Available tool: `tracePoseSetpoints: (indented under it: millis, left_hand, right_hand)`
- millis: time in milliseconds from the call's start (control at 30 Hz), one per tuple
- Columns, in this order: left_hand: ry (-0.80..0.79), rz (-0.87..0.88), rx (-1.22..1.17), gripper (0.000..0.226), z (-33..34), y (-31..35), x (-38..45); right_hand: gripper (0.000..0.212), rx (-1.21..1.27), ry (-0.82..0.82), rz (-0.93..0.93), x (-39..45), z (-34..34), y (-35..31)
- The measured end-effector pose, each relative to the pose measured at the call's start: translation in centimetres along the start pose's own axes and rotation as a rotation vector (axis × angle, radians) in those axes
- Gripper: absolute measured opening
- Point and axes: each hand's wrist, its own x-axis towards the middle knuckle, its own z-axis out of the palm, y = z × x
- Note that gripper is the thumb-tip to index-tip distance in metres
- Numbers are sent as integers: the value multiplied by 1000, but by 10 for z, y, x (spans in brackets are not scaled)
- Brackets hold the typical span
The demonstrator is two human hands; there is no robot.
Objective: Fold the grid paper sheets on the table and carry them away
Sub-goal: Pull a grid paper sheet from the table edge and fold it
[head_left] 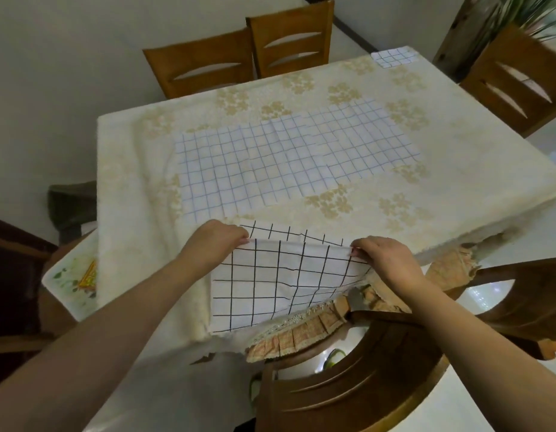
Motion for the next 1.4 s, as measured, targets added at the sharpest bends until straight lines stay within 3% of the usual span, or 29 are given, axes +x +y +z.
tracePoseSetpoints:
  millis: [100, 367, 500, 633, 767, 1000, 1133, 1233, 1400]
  left_hand:
    - [-77, -77, -19, 26, -24, -12, 0]
    - [173, -14, 19, 15, -99, -43, 10]
    - [358, -86, -7, 21, -122, -56, 5]
    - [424, -193, -38, 23, -113, -65, -17]
    - [457, -238, -191, 19, -75, -70, -43]
    - [325, -601, -665, 22, 22, -48, -99]
    - [177, -946, -986, 26, 60, -39, -119]
    - [169, -1187, -1265, 26, 80, -36, -125]
    - [237, -1206, -1394, 33, 81, -31, -124]
  right_hand:
    - [20, -27, -15, -16, 11, -7, -1]
    - [29, -13, 172, -46, 59, -45, -27]
    - [38, 29, 338, -62, 72, -62, -40]
    - [47, 48, 348, -38, 58, -61, -55]
    - [38, 68, 281, -98, 27, -40, -69]
    - [29, 108, 46, -71, -17, 30, -85]
    - [26, 95, -112, -18, -30, 69, -98]
    - [28, 72, -209, 21, -32, 85, -107]
    - [34, 41, -340, 8, -29, 91, -116]
